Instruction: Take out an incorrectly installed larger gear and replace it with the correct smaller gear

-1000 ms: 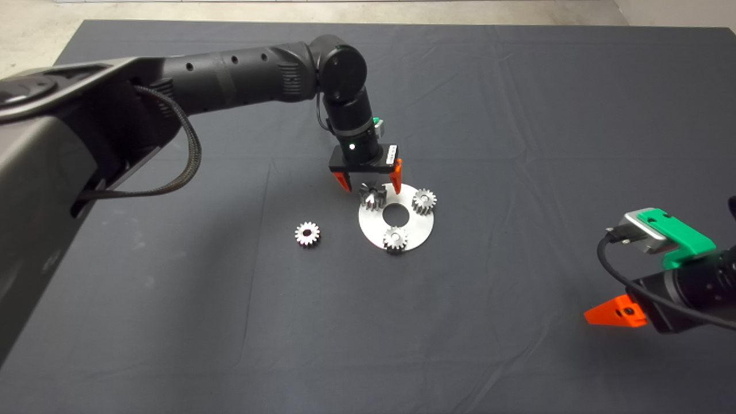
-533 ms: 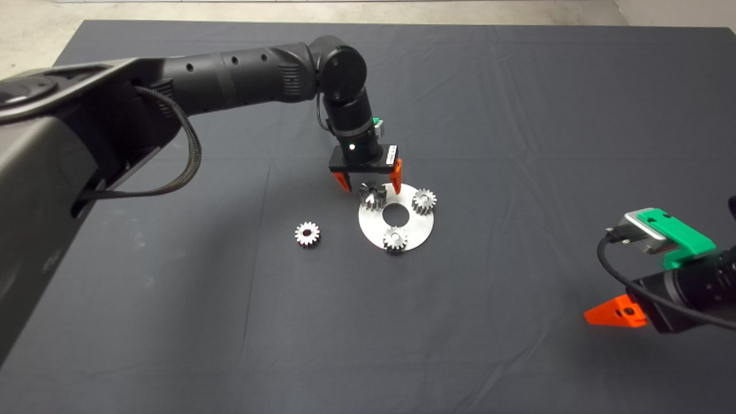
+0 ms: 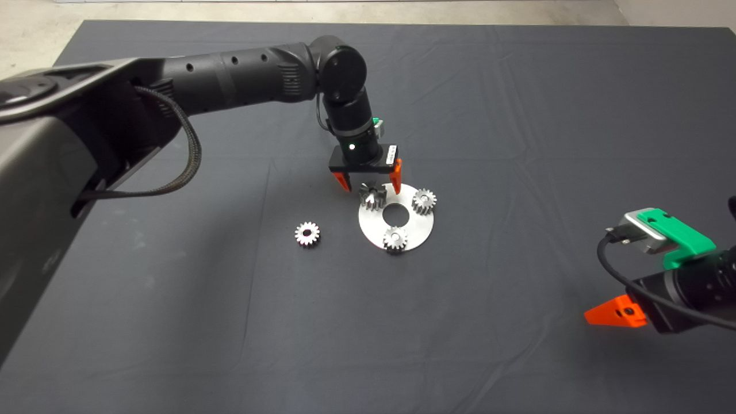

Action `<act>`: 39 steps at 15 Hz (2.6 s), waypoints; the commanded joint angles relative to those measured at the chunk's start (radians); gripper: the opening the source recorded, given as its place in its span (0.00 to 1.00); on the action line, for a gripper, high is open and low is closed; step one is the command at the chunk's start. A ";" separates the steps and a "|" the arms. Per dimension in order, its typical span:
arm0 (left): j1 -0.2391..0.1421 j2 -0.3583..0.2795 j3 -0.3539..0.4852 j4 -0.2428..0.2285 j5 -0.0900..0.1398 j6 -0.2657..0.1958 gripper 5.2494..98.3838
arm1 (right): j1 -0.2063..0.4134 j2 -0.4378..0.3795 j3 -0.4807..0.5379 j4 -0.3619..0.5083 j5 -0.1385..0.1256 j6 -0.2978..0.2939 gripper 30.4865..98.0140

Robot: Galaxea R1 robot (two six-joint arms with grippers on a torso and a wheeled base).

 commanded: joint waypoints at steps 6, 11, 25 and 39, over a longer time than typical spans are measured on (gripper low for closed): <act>-0.016 0.005 -0.001 -0.006 0.014 -0.024 0.85 | 0.024 -0.005 0.001 0.027 0.000 -0.001 1.00; -0.022 0.008 0.028 -0.006 0.052 -0.068 0.85 | 0.024 -0.003 0.001 0.027 0.000 -0.001 1.00; -0.003 0.008 0.028 -0.006 0.038 -0.078 0.80 | 0.032 -0.005 0.001 0.027 0.000 -0.001 1.00; 0.005 0.008 0.025 -0.005 0.012 -0.069 0.75 | 0.047 -0.003 -0.006 0.037 0.000 -0.001 1.00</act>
